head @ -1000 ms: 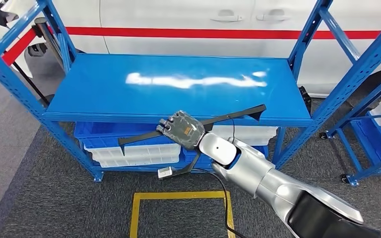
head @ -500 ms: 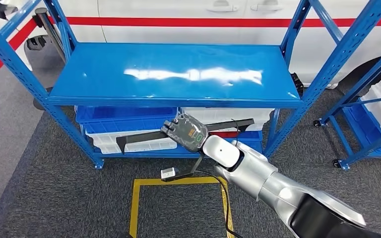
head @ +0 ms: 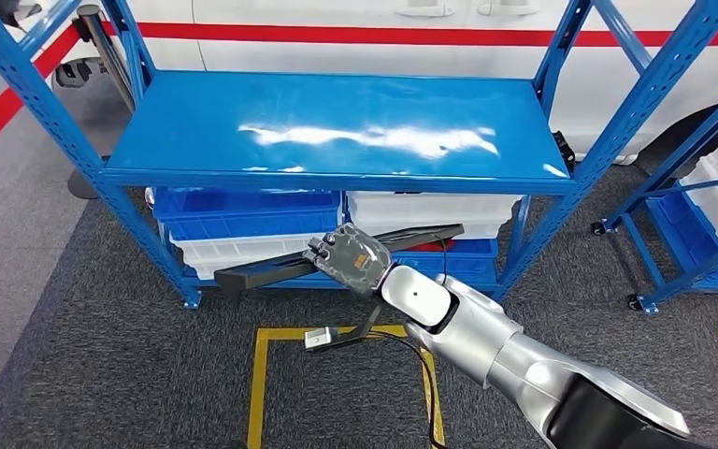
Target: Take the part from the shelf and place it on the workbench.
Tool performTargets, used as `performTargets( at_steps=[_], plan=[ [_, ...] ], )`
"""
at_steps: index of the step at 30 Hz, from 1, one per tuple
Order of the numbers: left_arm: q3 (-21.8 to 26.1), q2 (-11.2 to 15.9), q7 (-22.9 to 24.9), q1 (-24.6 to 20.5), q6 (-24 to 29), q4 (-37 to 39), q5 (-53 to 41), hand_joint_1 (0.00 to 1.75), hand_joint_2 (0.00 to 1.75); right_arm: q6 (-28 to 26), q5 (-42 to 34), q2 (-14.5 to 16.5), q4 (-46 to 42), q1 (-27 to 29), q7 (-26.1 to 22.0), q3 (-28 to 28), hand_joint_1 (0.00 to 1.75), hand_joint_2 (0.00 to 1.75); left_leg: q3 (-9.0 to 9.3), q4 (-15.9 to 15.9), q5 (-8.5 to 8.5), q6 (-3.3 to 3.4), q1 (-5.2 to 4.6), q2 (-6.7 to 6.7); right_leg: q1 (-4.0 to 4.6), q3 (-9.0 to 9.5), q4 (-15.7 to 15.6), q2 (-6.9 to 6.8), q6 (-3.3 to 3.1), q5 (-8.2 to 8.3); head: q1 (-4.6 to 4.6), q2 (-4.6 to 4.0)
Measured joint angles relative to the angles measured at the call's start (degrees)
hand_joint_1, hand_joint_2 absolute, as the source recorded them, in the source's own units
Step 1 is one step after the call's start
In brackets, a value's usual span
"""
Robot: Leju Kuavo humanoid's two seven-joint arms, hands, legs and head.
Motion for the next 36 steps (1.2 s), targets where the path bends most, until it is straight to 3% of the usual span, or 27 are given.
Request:
performTargets(
  at_steps=[2, 4, 12, 31, 36],
  plan=[
    [0.0, 0.0, 0.0, 0.1, 0.0, 0.0, 0.2, 0.0, 1.75, 0.3, 0.0, 0.0, 0.0, 0.1, 0.1, -0.4, 1.75, 1.75, -0.15, 0.0, 0.15, 0.29, -0.12, -0.06, -0.05, -0.06, -0.1, -0.02, -0.39, 0.21, -0.01, 0.0],
    [0.0, 0.0, -0.1, 0.1, 0.1, 0.0, 0.3, 0.0, 1.75, 0.4, -0.1, 0.0, 0.0, 0.2, 0.1, -0.7, 1.75, 1.75, -0.32, 0.0, 0.31, 0.59, -0.21, -0.06, -0.1, -0.12, -0.4, -0.02, -0.31, 0.53, -0.01, 0.0],
    [0.0, 0.0, -0.2, 0.1, 0.2, 0.0, 0.5, 0.0, 1.75, 0.7, -1.8, 0.0, 0.0, 0.7, -0.4, -1.3, 1.75, 1.75, -0.94, 0.0, 0.71, 1.19, -0.46, -0.03, -0.36, -0.61, -0.7, -0.02, 1.05, 1.3, -0.01, 0.0],
    [0.0, 0.0, -0.9, 0.9, 0.8, 0.0, 2.5, 0.0, 1.75, -6.0, -9.3, 0.6, 3.0, 12.1, -3.1, -8.6, 1.75, 1.75, -1.16, 0.0, 0.9, 0.93, -0.39, 0.02, -0.28, -1.15, -0.3, -0.01, 1.33, 1.25, -0.01, 0.0],
    [0.2, 0.0, -1.0, 1.2, 1.0, 0.0, 3.5, 0.0, 1.75, -3.6, -16.4, 1.2, 2.1, 16.3, -8.9, -13.3, 1.75, 1.75, -1.19, 0.0, 0.91, 0.9, -0.38, 0.04, -0.28, -1.18, -0.3, 0.02, 1.33, 1.25, -0.01, 0.0]
  ],
)
